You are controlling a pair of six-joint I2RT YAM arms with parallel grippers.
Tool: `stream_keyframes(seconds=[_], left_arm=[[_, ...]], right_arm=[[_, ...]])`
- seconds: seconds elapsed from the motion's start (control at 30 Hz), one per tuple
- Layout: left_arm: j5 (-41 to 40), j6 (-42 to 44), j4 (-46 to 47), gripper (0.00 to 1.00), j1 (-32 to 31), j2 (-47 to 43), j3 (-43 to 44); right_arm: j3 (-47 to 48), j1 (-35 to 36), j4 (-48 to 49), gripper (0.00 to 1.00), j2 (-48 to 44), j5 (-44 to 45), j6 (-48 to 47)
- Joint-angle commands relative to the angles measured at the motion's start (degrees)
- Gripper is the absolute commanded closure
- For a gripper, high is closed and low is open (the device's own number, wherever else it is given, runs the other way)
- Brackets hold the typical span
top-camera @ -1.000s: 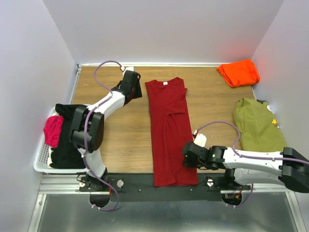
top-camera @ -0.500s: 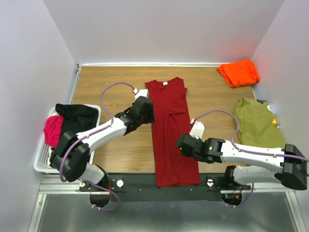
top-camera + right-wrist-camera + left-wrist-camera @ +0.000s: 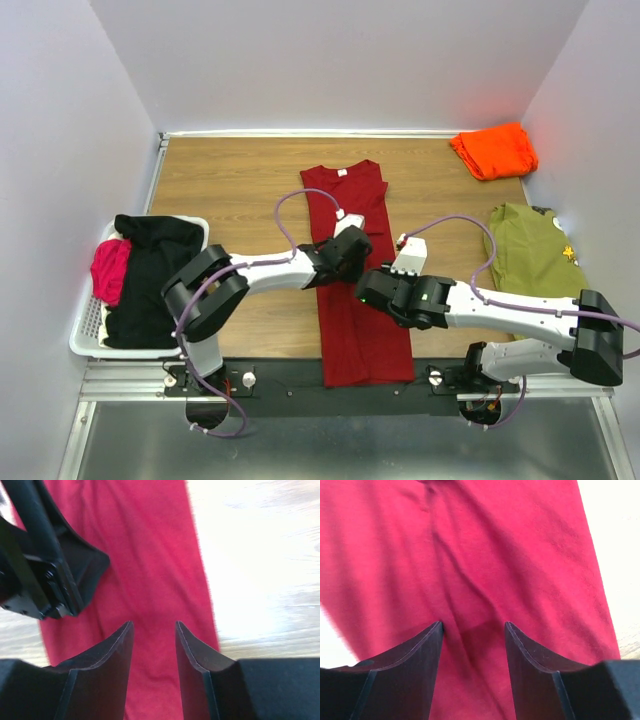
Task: Fold and stack the t-shirts
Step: Grab the bottom of the folded rectangular tshirt with both arms
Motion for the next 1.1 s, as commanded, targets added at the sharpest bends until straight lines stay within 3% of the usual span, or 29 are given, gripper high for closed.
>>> stream_keyframes(seconds=[0.0, 0.27, 0.47, 0.67, 0.83, 0.93, 1.07], left_arm=[[-1.7, -3.6, -1.1, 0.38, -0.5, 4.0, 2.8], [-5.5, -6.7, -10.2, 0.35, 0.7, 15.8, 12.1], [-6.4, -7.6, -12.7, 0.34, 5.1, 18.7, 16.1], [-7.3, -5.3, -13.7, 0.34, 10.7, 20.7, 21.1], [-6.9, -0.5, -15.9, 0.34, 13.0, 25.6, 30.7], [-6.2, 0.8, -15.6, 0.35, 13.0, 25.2, 31.9], [-6.1, 1.3, -12.3, 0.35, 12.8, 19.0, 26.4]], right_arm=[[0.4, -0.4, -5.4, 0.52, -1.6, 6.2, 4.0], [-2.0, -0.7, -6.7, 0.52, -5.6, 6.2, 5.1], [-1.9, -1.1, -7.2, 0.52, -5.4, 7.0, 5.2], [-0.7, -2.6, -7.2, 0.51, -2.8, 8.4, 4.5], [0.3, -3.9, -7.3, 0.51, -1.6, 8.9, 3.4], [0.6, -4.0, -7.2, 0.51, -1.1, 8.8, 3.2], [1.0, -4.0, -7.0, 0.51, -0.7, 8.3, 3.1]])
